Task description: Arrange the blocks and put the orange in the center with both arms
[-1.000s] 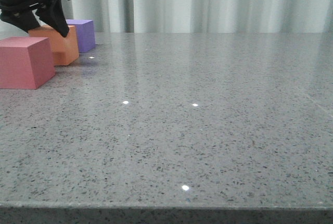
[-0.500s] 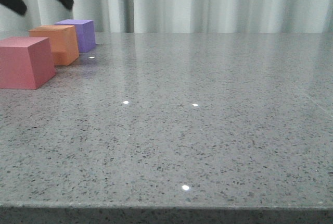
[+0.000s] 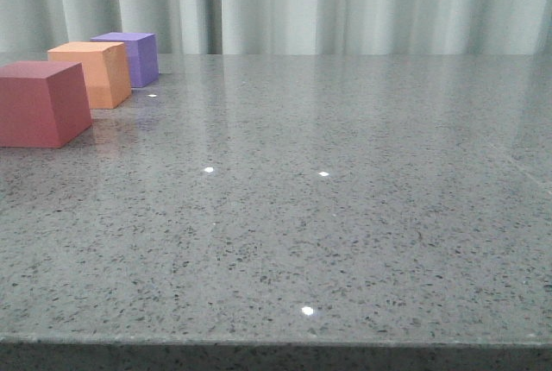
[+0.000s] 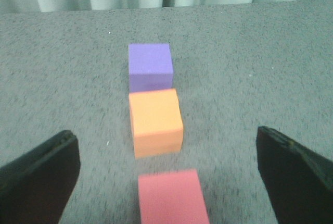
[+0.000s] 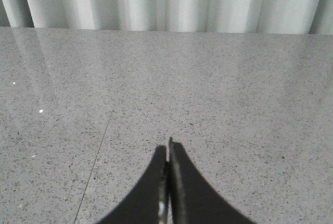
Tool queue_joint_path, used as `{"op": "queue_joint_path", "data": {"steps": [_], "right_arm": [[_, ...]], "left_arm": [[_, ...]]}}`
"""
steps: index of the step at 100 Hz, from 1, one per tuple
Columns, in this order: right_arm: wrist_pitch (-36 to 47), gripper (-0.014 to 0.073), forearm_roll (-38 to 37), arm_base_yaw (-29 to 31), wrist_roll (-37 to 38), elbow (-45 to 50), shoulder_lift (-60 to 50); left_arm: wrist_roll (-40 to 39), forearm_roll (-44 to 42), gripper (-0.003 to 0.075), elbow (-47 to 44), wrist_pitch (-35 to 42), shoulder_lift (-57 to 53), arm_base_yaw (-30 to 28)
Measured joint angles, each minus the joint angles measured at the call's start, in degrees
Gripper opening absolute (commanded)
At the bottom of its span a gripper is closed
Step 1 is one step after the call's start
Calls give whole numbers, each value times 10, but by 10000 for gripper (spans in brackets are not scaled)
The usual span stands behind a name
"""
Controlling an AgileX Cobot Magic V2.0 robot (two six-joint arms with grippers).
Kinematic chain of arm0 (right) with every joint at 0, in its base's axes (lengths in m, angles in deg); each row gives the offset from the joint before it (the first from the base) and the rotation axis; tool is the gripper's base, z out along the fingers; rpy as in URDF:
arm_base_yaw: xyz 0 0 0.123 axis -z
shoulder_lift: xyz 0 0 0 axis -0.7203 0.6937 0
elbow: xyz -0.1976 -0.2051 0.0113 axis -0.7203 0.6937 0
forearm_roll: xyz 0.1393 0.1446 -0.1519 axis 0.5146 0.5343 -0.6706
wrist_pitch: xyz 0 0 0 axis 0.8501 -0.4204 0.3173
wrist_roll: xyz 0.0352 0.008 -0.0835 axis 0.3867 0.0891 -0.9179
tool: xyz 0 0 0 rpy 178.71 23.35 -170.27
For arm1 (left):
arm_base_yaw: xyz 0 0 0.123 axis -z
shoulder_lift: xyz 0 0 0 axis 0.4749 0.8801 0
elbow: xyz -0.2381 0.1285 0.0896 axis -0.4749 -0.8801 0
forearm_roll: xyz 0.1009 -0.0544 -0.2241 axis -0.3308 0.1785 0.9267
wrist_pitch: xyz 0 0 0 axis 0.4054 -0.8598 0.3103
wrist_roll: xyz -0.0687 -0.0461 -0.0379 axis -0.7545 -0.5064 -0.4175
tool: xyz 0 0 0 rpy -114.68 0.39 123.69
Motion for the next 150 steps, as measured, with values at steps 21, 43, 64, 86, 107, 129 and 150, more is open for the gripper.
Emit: {"op": "queue_joint_path", "data": {"steps": [21,43,64,86,107,129,150], "right_arm": [[0,-69,0,0,0,0,0],[0,-69,0,0,0,0,0],[0,-69,0,0,0,0,0],[0,-69,0,0,0,0,0],[0,-69,0,0,0,0,0],[0,-69,0,0,0,0,0],[0,-69,0,0,0,0,0]], "left_arm": [[0,-2,636,-169,54,-172,0],[0,-2,632,-288,62,-346,-1],[0,-2,375,-343,61,-466,-1],[0,-2,-18,-355,62,-502,-1],[0,-2,-20,-356,62,-502,-1],[0,-2,-20,-356,62,-502,-1],[0,-2,-20,-356,62,-502,-1]]}}
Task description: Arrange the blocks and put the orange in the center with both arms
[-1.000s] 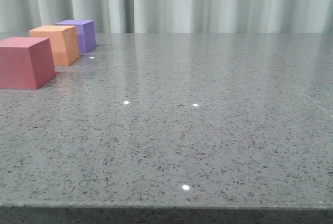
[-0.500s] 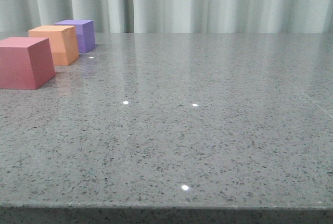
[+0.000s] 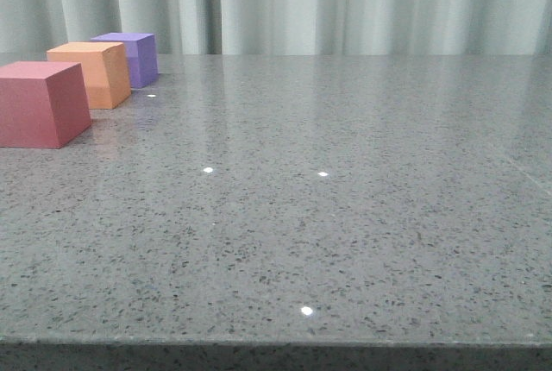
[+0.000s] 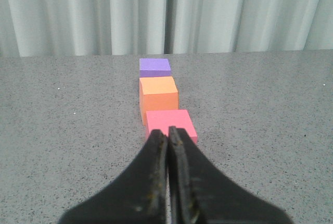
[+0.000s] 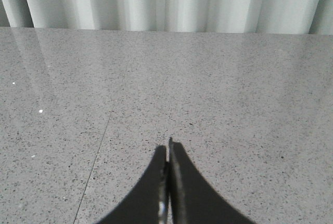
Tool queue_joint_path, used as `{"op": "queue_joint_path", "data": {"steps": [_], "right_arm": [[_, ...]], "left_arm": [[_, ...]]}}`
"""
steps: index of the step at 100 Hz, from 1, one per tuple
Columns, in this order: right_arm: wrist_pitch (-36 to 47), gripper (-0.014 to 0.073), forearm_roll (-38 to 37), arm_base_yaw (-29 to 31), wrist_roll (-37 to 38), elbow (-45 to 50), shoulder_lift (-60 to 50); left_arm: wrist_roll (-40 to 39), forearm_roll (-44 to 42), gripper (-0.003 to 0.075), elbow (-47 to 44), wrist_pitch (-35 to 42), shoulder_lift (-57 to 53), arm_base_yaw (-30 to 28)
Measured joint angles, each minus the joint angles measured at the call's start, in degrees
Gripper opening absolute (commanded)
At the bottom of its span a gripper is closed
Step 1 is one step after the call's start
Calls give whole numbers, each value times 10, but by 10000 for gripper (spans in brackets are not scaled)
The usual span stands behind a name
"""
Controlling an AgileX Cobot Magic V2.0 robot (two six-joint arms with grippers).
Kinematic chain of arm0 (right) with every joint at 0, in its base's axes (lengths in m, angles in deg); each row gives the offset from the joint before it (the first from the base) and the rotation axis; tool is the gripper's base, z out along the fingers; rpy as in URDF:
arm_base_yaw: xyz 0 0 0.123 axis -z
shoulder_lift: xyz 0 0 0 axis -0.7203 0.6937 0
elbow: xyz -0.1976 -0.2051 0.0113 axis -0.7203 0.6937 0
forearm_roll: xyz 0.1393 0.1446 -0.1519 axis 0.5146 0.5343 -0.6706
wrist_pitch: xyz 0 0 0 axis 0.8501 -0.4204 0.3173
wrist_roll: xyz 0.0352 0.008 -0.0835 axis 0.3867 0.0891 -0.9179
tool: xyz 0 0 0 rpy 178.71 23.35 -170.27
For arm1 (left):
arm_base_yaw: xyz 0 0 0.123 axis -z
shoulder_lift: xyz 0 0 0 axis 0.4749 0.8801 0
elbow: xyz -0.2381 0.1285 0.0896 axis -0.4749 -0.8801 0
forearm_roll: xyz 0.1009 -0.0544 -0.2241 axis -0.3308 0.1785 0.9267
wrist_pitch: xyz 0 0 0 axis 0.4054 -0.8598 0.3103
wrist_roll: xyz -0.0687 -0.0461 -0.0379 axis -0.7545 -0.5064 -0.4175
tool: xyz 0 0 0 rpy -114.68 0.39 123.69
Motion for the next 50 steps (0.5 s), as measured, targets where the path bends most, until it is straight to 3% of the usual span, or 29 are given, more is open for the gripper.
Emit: {"op": "queue_joint_path", "data": {"steps": [25,50], "right_arm": [[0,-69,0,0,0,0,0],[-1,-69,0,0,0,0,0]], "left_arm": [[0,-2,-20,-12,14,0,0],[0,-42,-20,-97,128,-7,0]]}}
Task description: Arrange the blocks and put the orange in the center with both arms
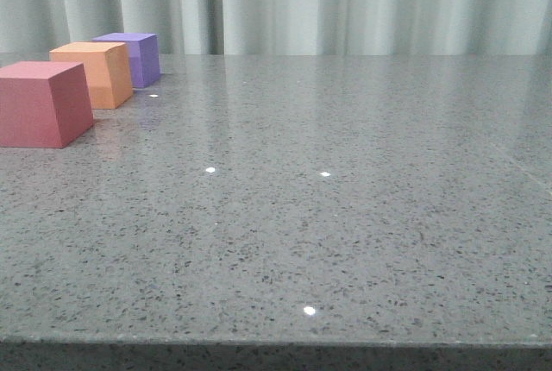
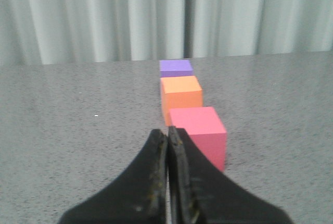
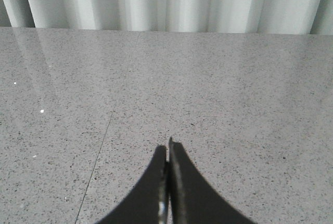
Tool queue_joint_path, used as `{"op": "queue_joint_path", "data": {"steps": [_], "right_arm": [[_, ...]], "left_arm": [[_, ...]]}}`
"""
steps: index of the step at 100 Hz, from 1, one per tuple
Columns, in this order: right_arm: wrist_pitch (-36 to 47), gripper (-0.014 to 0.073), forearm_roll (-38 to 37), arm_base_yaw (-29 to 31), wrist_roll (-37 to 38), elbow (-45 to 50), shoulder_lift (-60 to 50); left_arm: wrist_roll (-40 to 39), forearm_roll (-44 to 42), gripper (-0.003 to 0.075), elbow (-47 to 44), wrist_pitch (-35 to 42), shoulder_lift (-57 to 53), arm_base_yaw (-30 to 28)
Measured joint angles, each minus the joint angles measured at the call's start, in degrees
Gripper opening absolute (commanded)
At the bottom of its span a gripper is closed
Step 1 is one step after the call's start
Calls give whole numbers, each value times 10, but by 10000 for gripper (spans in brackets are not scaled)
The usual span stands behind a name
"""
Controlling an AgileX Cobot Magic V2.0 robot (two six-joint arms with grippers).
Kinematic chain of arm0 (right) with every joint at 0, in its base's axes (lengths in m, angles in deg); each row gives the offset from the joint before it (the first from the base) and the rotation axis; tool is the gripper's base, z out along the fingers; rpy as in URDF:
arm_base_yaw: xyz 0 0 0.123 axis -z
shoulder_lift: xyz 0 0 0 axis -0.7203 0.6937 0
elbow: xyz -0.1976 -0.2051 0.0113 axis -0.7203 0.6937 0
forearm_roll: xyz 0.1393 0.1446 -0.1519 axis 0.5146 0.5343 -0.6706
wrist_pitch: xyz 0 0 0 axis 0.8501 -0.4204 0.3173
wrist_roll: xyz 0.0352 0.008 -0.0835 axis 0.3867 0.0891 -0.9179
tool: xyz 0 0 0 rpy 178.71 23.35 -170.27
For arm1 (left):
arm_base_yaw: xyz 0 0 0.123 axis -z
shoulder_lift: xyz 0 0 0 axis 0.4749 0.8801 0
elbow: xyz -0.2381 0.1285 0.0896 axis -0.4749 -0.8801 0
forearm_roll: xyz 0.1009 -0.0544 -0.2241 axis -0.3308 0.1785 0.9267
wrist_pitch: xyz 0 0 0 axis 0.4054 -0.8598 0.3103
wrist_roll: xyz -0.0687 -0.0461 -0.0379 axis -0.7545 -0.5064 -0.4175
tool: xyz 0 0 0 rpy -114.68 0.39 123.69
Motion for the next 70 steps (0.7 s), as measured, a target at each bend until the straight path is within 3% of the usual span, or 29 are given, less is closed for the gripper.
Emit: {"op": "queue_joint_path", "data": {"steps": [23,49,70], "right_arm": [[0,-69,0,0,0,0,0],[0,-69,0,0,0,0,0],[0,-69,0,0,0,0,0]], "left_arm": [[0,-33,-20,-78,34,-71,-22],[-69,-64,-20,-159,41,-143,-86],[-74,-72,-20,-162,58,-143,-91]]}}
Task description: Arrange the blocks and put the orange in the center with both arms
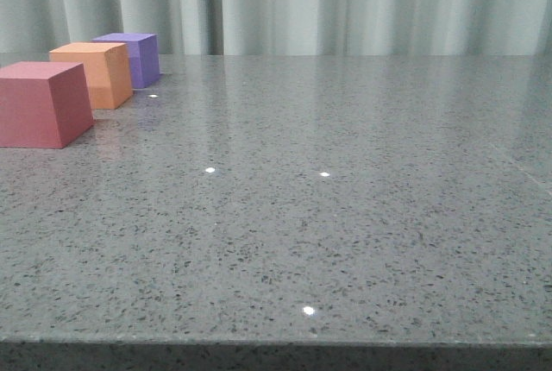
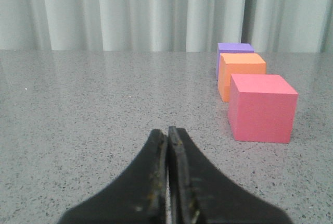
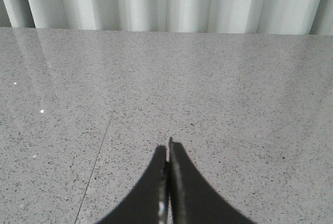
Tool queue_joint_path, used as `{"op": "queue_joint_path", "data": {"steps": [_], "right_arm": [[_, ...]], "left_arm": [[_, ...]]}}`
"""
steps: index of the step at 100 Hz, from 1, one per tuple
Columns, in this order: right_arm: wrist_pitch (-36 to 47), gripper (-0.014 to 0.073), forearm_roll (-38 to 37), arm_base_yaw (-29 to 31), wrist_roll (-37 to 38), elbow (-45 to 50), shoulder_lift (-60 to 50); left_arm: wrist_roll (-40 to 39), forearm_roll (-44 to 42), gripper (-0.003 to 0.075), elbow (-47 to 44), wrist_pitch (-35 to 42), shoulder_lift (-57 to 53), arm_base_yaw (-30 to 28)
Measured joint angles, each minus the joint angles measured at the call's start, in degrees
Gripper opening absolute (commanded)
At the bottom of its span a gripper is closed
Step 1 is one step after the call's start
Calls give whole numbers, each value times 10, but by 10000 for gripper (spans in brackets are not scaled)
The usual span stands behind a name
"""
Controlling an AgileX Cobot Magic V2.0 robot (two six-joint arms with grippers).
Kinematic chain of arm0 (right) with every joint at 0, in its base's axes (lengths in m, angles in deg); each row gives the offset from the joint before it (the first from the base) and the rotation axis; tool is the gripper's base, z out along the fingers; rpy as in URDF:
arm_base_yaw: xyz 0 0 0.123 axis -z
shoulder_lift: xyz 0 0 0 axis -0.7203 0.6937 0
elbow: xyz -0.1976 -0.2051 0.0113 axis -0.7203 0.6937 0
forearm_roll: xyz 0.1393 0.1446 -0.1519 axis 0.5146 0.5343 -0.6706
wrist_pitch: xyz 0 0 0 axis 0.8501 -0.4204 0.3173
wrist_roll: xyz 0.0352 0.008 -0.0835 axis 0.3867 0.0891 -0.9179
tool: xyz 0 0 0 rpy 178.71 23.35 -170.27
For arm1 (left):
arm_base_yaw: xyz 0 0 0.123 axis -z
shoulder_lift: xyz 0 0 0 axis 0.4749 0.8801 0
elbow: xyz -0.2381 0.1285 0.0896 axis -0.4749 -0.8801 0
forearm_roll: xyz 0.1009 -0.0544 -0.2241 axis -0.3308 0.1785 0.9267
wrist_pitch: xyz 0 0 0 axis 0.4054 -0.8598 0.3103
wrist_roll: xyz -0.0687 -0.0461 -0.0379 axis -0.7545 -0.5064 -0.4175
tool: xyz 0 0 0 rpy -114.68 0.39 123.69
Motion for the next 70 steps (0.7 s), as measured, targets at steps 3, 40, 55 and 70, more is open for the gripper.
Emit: {"op": "queue_joint_path", "data": {"steps": [3,40,55,70], "right_arm": [[0,-69,0,0,0,0,0],[0,-69,0,0,0,0,0],[0,-69,0,0,0,0,0],[0,-69,0,0,0,0,0]], "left_arm": [[0,0,-20,0,0,0,0],[0,0,-20,0,37,0,0],[0,0,-20,0,39,0,0],[0,0,-20,0,39,0,0]]}}
